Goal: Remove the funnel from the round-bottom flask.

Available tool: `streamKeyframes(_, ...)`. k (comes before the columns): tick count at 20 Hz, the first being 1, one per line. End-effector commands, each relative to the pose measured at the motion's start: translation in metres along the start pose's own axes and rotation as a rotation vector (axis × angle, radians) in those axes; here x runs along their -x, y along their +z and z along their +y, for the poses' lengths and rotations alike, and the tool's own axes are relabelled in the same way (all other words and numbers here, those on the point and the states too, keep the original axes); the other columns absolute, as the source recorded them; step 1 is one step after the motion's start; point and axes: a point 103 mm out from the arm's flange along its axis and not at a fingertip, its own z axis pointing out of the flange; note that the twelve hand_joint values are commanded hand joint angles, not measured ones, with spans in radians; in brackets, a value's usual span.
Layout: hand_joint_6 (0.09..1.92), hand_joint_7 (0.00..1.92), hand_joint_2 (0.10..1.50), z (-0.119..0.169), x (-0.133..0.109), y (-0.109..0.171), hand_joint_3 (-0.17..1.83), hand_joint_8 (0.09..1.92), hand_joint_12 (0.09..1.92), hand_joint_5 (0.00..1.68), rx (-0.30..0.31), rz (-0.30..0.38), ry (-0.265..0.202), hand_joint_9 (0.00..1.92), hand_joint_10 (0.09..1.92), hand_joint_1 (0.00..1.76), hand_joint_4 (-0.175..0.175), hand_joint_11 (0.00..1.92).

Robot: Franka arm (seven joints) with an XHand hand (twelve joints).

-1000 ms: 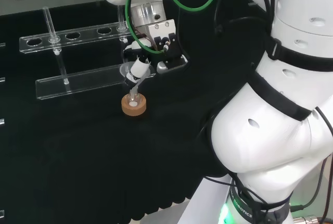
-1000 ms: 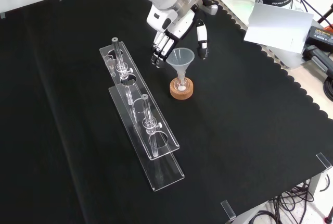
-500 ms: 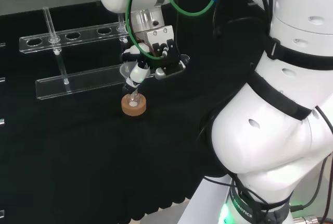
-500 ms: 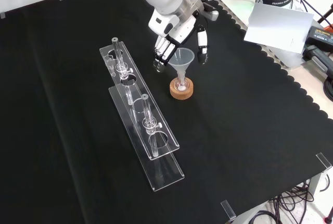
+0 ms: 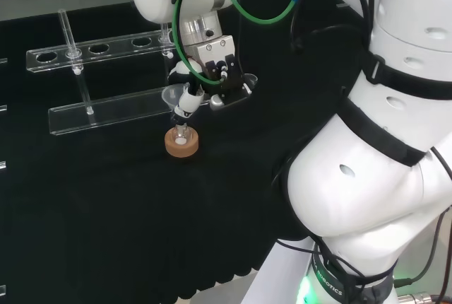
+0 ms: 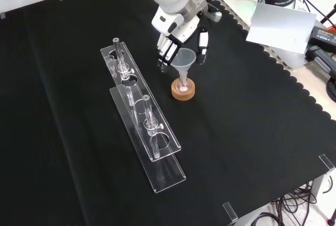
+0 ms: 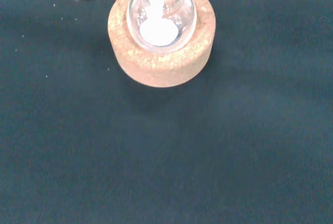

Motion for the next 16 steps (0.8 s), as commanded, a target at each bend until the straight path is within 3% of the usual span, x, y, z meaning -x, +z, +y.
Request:
streamKeyframes(1, 0.09, 0.35, 1.00, -0.003, -0.002, -0.006, -0.12, 0.70, 1.30, 0.51, 0.074, -0.041, -0.004, 0.70, 0.57, 0.84, -0.044, 0.60)
streamKeyframes(9, 0.17, 0.49, 1.05, -0.007, -0.005, -0.018, -0.17, 0.69, 1.26, 0.71, 0.078, -0.061, -0.006, 0.83, 0.51, 0.87, -0.027, 0.65)
streamKeyframes(16, 0.31, 0.52, 1.05, -0.014, -0.002, -0.027, -0.17, 0.67, 1.24, 0.70, 0.061, -0.077, 0.015, 0.87, 0.46, 0.87, -0.023, 0.67)
